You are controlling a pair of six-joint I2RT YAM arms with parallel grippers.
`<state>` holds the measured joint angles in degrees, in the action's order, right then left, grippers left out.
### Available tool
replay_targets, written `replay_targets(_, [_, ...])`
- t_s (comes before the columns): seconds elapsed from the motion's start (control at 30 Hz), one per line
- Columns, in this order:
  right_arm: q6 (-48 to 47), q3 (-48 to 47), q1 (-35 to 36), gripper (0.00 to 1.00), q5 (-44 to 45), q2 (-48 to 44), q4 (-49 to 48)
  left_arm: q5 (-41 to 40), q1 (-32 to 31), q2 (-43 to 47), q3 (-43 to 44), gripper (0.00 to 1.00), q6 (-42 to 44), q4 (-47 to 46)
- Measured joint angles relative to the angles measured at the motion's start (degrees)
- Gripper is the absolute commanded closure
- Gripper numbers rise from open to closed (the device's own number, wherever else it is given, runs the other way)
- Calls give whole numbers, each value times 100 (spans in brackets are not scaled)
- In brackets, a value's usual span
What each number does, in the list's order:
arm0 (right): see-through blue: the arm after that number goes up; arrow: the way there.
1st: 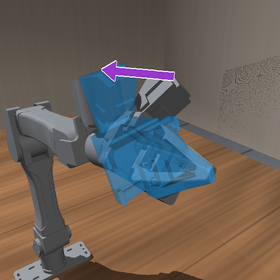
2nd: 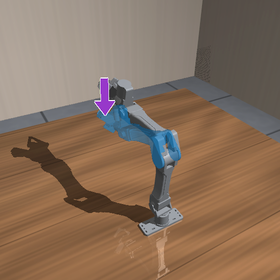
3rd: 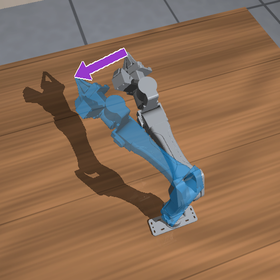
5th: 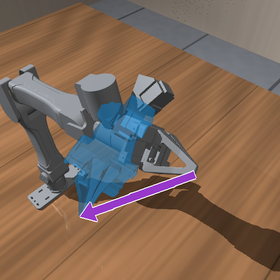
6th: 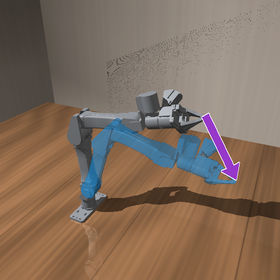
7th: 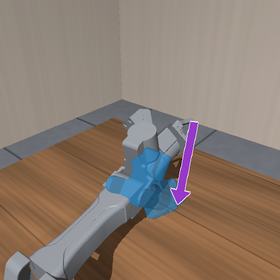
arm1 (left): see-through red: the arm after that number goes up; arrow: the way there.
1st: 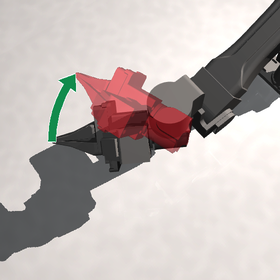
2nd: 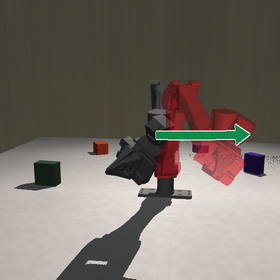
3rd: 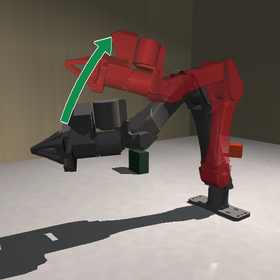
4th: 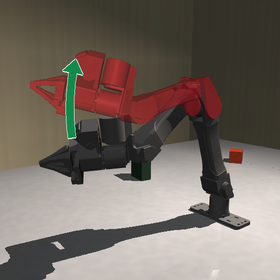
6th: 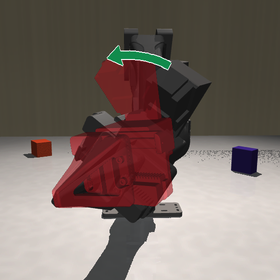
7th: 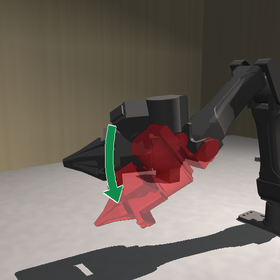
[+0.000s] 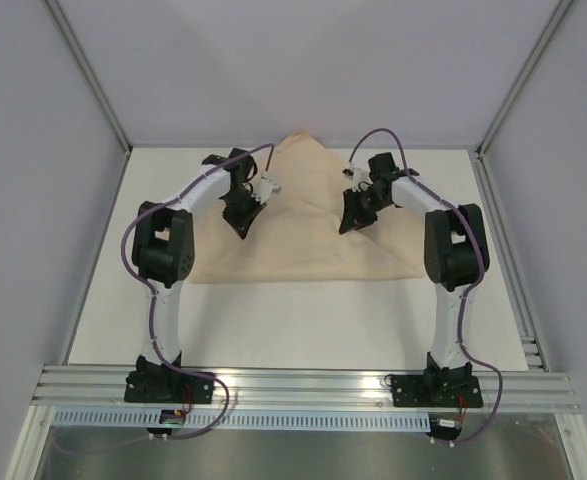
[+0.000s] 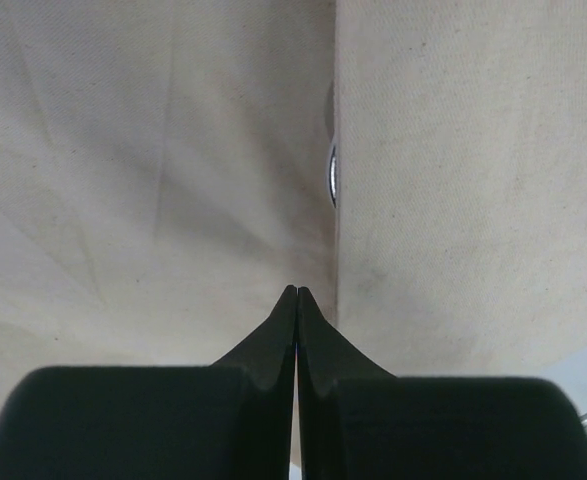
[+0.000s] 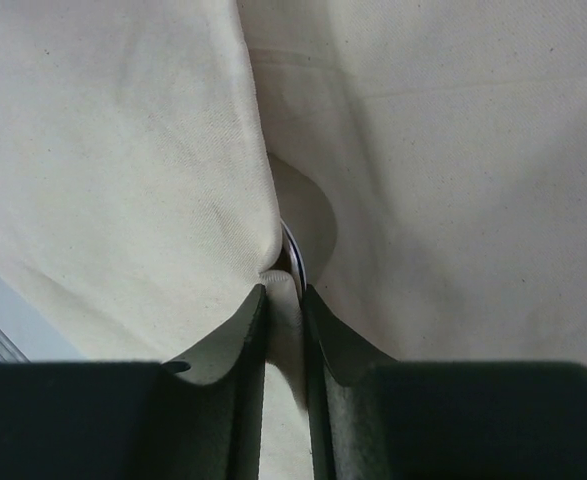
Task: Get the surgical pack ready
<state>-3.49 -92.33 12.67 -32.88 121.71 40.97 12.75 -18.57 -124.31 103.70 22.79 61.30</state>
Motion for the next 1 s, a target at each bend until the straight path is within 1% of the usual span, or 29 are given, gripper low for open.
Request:
replay_targets(0.07, [0, -63, 0, 80, 15, 26, 72, -37, 46, 0, 2, 100, -33, -22])
replay_targets(0.17, [-2, -160, 0, 80, 42, 81, 164, -70, 131, 0, 35, 100, -63, -33])
replay_targets(0.2, [-2, -175, 0, 80, 42, 90, 184, -68, 153, 0, 59, 100, -66, -26])
replay_targets(0.27, [2, -197, 2, 85, 61, 92, 210, -57, 192, 0, 107, 100, -72, -28])
replay_targets(0.3, [20, -205, 2, 87, 74, 94, 221, -50, 199, 0, 129, 96, -76, -28])
replay_targets(0.33, [55, -221, 0, 92, 94, 94, 229, -35, 199, 0, 149, 92, -79, -33])
replay_targets(0.37, [98, -232, 0, 94, 114, 98, 229, -17, 199, 2, 166, 80, -79, -28])
replay_targets(0.43, [164, -260, 0, 97, 142, 111, 223, 26, 192, 2, 181, 65, -46, -31])
replay_targets(0.5, [275, -282, 0, 99, 151, 127, 192, 107, 188, 2, 186, 54, -4, 4])
replay_targets(0.53, [345, -289, 0, 99, 153, 142, 162, 192, 186, 2, 186, 52, 26, 42])
replay_targets(0.77, [654, -293, 0, 100, 208, 164, 31, 702, 184, 2, 136, 46, 122, 216])
replay_targets(0.87, [758, -293, 0, 99, 245, 164, -13, 844, 184, 2, 72, 45, 190, 269])
replay_targets(0.93, [824, -289, 0, 100, 260, 164, -66, 898, 184, 2, 59, 49, 223, 293])
replay_targets(1.0, [885, -286, 0, 100, 284, 164, -136, 909, 184, 2, 61, 58, 251, 310])
